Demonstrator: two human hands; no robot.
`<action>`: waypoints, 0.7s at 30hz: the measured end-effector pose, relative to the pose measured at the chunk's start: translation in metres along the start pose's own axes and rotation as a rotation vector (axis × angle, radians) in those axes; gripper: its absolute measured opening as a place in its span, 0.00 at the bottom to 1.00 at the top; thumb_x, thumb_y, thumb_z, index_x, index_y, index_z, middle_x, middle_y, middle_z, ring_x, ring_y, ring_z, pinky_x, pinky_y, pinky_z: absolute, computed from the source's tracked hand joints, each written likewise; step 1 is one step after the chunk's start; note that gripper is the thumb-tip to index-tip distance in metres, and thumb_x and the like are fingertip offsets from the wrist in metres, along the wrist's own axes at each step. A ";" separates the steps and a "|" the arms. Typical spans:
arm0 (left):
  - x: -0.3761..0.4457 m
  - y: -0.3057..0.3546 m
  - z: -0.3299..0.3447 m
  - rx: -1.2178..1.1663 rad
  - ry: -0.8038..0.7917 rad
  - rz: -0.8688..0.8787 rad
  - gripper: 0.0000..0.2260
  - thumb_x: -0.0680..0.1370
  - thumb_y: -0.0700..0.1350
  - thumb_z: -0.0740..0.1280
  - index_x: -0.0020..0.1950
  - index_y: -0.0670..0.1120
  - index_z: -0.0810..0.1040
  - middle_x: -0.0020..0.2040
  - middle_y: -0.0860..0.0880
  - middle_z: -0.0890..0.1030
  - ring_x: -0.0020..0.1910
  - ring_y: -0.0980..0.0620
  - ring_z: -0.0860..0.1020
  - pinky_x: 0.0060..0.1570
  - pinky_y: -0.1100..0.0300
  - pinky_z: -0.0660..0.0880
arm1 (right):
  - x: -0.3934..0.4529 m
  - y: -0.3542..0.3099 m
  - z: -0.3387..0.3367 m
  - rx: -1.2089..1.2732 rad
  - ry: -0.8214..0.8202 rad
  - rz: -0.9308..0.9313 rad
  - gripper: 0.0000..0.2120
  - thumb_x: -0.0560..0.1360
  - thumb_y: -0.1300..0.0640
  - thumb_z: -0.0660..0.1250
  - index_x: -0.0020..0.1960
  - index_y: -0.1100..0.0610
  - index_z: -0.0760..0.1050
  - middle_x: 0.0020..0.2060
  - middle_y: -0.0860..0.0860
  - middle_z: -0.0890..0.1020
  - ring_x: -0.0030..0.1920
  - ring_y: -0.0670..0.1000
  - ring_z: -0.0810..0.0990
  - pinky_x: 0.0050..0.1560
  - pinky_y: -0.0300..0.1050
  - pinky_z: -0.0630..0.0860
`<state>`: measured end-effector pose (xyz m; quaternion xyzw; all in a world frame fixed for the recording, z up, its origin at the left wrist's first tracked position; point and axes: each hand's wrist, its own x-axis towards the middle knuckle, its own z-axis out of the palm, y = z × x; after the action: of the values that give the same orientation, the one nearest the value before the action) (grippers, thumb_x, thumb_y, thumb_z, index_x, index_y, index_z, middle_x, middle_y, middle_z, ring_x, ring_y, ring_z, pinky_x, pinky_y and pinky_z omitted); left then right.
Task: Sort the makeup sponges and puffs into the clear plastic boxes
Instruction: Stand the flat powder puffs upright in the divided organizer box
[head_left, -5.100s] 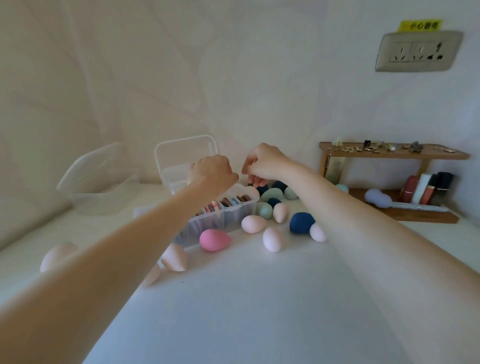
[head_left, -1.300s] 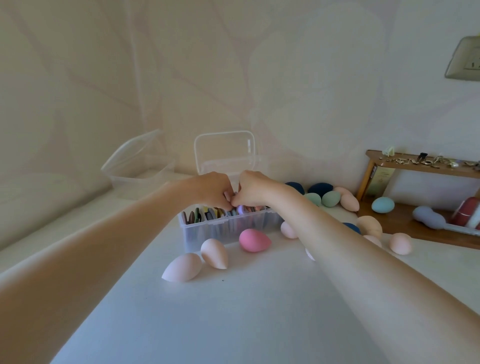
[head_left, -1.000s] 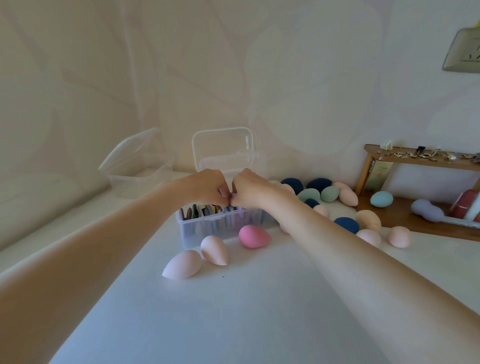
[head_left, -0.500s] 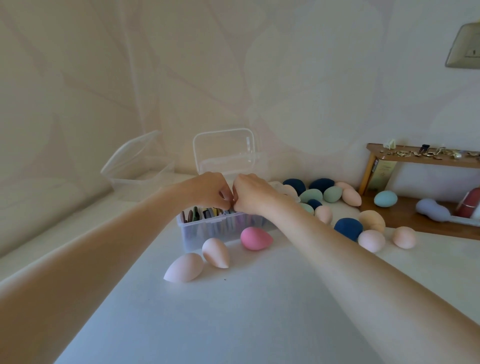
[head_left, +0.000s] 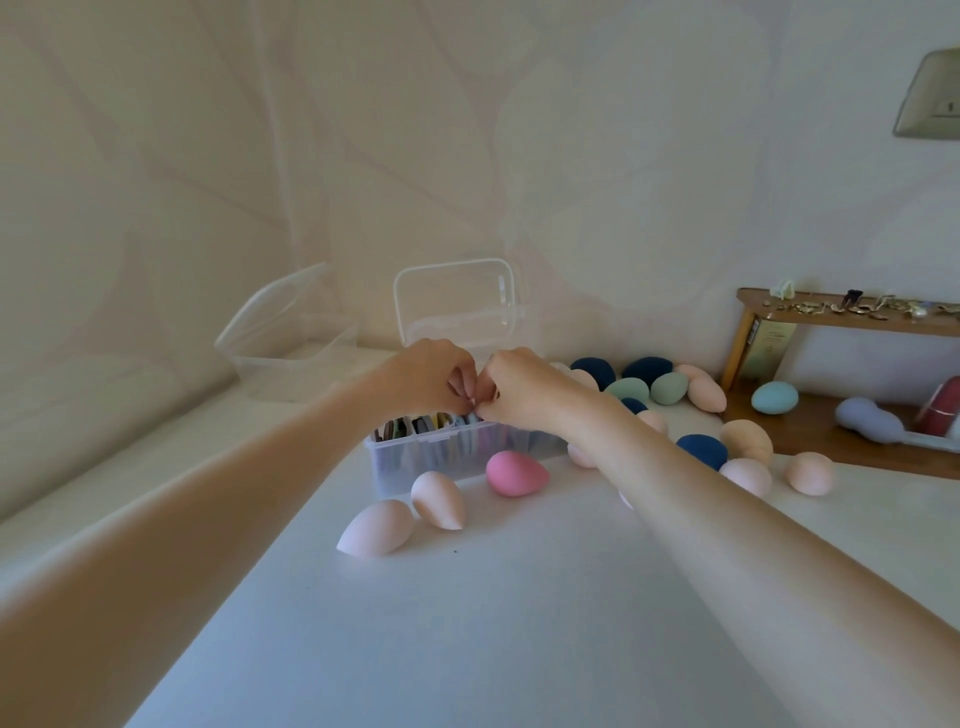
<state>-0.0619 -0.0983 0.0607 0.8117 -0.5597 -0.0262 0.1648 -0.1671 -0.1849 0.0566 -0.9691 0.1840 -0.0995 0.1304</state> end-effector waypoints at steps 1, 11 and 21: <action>0.001 0.000 0.001 0.011 0.016 -0.001 0.09 0.71 0.38 0.69 0.51 0.41 0.79 0.52 0.46 0.84 0.53 0.49 0.81 0.49 0.62 0.73 | -0.002 0.001 0.001 -0.008 0.025 -0.014 0.09 0.75 0.63 0.62 0.51 0.62 0.80 0.45 0.55 0.82 0.45 0.53 0.78 0.28 0.31 0.63; 0.002 0.011 -0.003 0.124 -0.084 -0.002 0.08 0.74 0.39 0.66 0.51 0.43 0.82 0.48 0.49 0.82 0.44 0.54 0.76 0.39 0.69 0.69 | -0.006 0.008 -0.004 0.069 -0.022 0.012 0.15 0.77 0.64 0.57 0.51 0.57 0.82 0.47 0.52 0.83 0.42 0.49 0.75 0.33 0.27 0.68; -0.002 -0.030 -0.013 -0.062 0.452 -0.227 0.10 0.76 0.38 0.62 0.54 0.45 0.80 0.59 0.45 0.80 0.60 0.45 0.76 0.59 0.54 0.70 | 0.014 0.074 -0.058 0.313 0.232 0.329 0.19 0.76 0.69 0.54 0.63 0.59 0.73 0.64 0.56 0.73 0.64 0.56 0.71 0.63 0.45 0.71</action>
<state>-0.0324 -0.0839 0.0643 0.8492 -0.4126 0.1205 0.3068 -0.1929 -0.2696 0.0918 -0.8764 0.3351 -0.2149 0.2712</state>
